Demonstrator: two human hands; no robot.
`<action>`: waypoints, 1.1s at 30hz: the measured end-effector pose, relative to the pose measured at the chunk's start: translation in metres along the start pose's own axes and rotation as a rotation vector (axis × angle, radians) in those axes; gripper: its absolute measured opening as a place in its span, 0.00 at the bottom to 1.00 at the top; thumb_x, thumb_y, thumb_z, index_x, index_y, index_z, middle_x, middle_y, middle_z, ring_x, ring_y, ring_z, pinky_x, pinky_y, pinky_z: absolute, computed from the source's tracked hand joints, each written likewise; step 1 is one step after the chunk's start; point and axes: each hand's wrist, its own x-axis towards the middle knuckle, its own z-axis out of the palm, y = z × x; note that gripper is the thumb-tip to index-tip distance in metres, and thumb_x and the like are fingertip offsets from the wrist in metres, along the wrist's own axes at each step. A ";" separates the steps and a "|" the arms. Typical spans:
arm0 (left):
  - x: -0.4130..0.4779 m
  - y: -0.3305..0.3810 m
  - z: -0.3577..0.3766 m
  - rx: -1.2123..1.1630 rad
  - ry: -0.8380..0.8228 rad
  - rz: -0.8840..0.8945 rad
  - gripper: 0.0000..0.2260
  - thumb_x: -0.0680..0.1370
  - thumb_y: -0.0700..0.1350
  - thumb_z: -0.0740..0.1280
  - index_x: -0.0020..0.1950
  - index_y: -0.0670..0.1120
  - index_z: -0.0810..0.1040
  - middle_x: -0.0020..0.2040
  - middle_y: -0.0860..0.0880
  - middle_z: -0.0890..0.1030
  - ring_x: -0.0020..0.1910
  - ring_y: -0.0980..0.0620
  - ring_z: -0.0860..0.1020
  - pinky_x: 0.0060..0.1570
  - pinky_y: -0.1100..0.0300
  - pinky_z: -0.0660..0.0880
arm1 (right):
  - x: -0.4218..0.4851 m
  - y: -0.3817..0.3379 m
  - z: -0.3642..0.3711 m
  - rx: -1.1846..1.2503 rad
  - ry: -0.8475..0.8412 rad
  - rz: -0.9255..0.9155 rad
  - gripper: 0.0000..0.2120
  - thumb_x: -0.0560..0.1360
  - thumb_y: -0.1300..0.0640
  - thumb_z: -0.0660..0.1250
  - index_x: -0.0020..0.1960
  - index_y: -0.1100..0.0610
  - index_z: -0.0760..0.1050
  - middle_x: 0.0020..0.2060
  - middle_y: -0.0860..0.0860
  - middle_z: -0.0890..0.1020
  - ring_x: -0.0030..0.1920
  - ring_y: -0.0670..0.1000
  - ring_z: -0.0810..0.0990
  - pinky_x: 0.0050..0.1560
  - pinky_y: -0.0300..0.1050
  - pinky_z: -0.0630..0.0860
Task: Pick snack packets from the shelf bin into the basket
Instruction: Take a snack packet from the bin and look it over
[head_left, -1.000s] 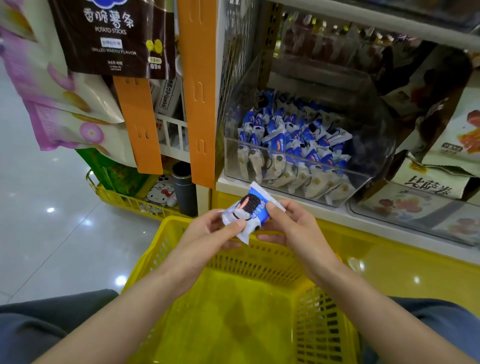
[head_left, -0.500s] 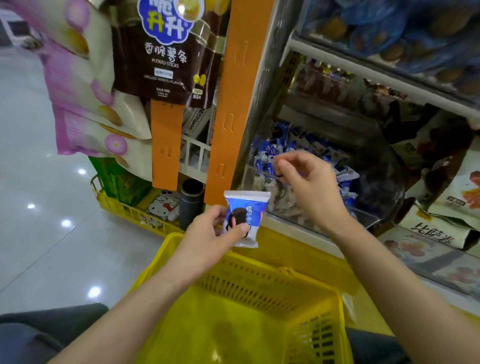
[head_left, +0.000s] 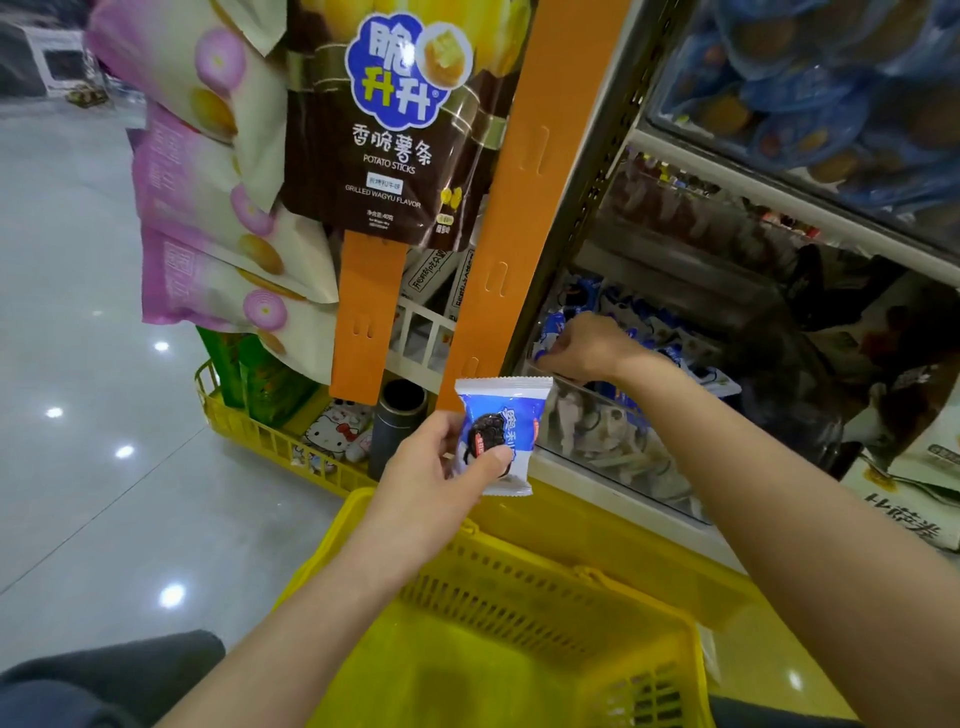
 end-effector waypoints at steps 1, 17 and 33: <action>0.000 0.000 0.000 -0.004 0.001 0.004 0.09 0.73 0.46 0.70 0.51 0.51 0.75 0.49 0.51 0.82 0.47 0.53 0.81 0.47 0.51 0.80 | 0.000 0.002 -0.001 0.075 0.010 0.027 0.11 0.74 0.53 0.67 0.37 0.59 0.73 0.30 0.53 0.76 0.33 0.52 0.77 0.35 0.42 0.75; -0.011 0.000 0.011 -0.209 -0.027 -0.184 0.08 0.79 0.49 0.60 0.52 0.47 0.76 0.44 0.49 0.82 0.34 0.57 0.80 0.28 0.65 0.74 | -0.118 0.031 0.007 1.057 0.197 -0.045 0.08 0.78 0.58 0.61 0.40 0.58 0.72 0.38 0.69 0.75 0.40 0.53 0.73 0.40 0.48 0.72; -0.027 -0.018 0.037 -0.307 -0.357 -0.348 0.19 0.75 0.54 0.61 0.62 0.48 0.72 0.55 0.46 0.82 0.52 0.46 0.81 0.53 0.48 0.78 | -0.160 0.043 0.084 1.330 -0.031 0.023 0.05 0.78 0.64 0.59 0.45 0.58 0.71 0.41 0.54 0.80 0.34 0.43 0.79 0.33 0.35 0.77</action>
